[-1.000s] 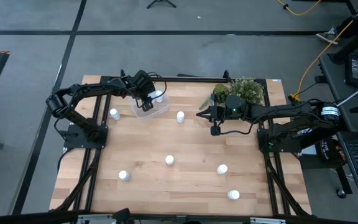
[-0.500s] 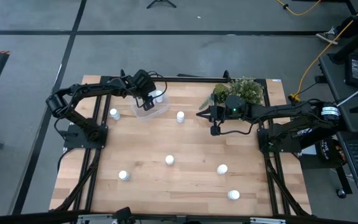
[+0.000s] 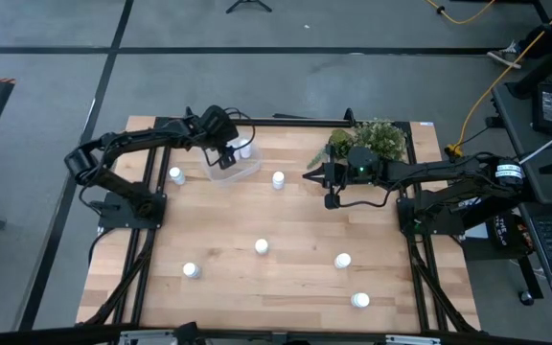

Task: Pick and place pill bottles into a basket
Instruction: Put the white medicine bottle into the transparent bin

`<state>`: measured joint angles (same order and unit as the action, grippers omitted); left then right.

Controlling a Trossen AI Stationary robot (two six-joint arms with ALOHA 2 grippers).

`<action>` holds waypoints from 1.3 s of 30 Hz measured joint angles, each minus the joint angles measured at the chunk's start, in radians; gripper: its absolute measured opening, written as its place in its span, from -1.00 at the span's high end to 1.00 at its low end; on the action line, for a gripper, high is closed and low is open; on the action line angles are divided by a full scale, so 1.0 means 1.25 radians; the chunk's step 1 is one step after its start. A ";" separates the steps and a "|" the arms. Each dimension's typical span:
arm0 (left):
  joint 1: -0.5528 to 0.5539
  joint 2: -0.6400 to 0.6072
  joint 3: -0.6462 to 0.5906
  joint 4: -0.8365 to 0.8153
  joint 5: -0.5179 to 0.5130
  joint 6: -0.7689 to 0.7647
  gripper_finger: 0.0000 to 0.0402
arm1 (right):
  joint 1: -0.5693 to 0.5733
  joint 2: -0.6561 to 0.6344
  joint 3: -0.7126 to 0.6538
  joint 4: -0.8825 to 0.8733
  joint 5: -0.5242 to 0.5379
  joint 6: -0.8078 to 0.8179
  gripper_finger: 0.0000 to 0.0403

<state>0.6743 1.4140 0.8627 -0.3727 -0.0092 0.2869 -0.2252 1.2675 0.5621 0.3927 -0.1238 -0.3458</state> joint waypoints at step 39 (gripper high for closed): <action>-0.294 -0.385 0.028 -0.627 -0.206 -0.681 0.70 | 0.000 0.000 0.000 0.000 0.000 -0.005 0.91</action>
<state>0.3066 0.9333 0.8970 -1.1560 -0.2662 -0.5639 -0.2253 1.2675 0.5621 0.3923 -0.1234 -0.3527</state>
